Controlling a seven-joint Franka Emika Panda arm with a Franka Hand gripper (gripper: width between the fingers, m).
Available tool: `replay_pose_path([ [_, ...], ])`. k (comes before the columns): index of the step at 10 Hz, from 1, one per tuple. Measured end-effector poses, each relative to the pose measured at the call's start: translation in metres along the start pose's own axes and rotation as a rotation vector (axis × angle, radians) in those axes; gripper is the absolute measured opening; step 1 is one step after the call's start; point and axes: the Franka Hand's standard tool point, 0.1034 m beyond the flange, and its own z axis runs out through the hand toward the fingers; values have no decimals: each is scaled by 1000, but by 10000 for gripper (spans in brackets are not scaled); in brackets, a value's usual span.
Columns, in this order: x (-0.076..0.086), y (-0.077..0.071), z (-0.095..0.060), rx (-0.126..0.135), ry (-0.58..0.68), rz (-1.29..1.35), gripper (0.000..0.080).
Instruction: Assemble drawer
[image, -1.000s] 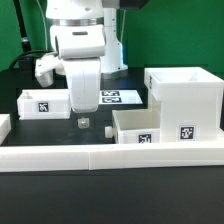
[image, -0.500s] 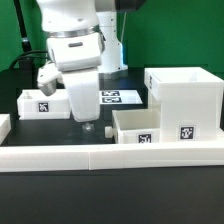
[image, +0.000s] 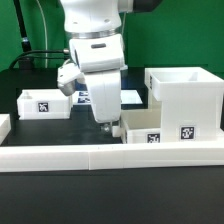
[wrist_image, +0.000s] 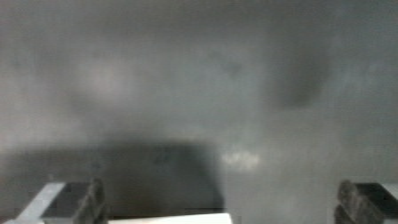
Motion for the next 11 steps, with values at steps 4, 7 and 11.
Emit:
replay_pose_path([
  [4, 27, 0, 3, 0, 13, 60, 649],
  [7, 39, 1, 4, 3, 15, 90, 649],
  [11, 17, -1, -2, -3, 10, 131, 649],
])
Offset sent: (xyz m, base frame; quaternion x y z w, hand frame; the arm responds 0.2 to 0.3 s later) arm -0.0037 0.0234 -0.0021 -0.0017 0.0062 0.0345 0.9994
